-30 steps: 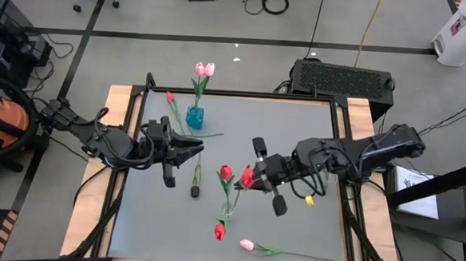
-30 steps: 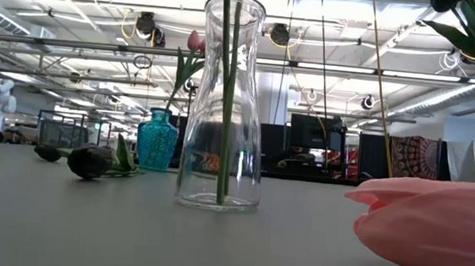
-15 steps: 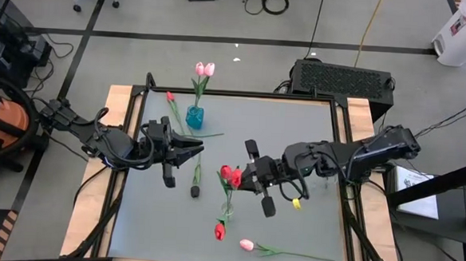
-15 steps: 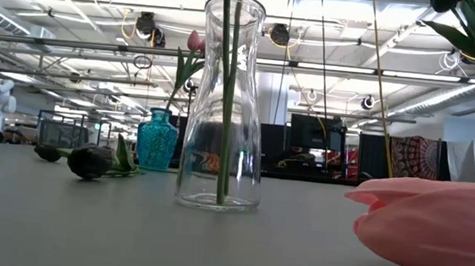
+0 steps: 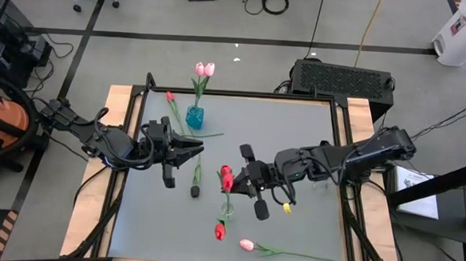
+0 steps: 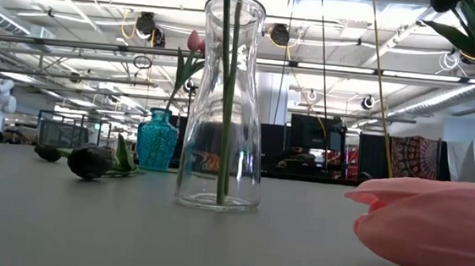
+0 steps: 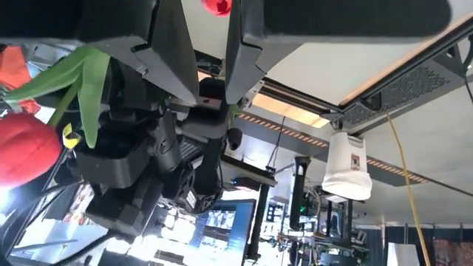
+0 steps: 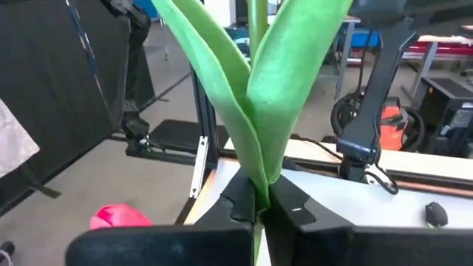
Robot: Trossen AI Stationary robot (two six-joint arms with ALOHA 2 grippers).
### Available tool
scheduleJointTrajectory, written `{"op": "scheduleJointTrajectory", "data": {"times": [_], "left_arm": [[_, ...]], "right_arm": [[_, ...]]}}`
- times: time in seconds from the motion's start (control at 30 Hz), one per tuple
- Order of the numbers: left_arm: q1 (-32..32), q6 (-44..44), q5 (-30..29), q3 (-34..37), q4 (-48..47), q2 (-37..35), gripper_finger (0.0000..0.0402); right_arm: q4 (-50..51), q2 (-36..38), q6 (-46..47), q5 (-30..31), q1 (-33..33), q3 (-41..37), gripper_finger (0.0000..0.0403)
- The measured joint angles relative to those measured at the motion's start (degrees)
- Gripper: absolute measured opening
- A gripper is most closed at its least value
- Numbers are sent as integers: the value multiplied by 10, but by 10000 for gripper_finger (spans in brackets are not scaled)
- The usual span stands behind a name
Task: Sort flowers into vase by color
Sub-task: Put the red flower into the left transparent vase
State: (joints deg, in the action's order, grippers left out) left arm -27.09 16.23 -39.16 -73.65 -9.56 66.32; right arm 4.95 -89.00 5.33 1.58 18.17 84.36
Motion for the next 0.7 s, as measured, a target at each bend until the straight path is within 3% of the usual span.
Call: {"op": "scheduleJointTrajectory", "data": {"times": [0.7], "left_arm": [[0, 0, 0, 0, 0, 0, 76]], "right_arm": [[0, -35, 3, 17, -1, 0, 0]]}}
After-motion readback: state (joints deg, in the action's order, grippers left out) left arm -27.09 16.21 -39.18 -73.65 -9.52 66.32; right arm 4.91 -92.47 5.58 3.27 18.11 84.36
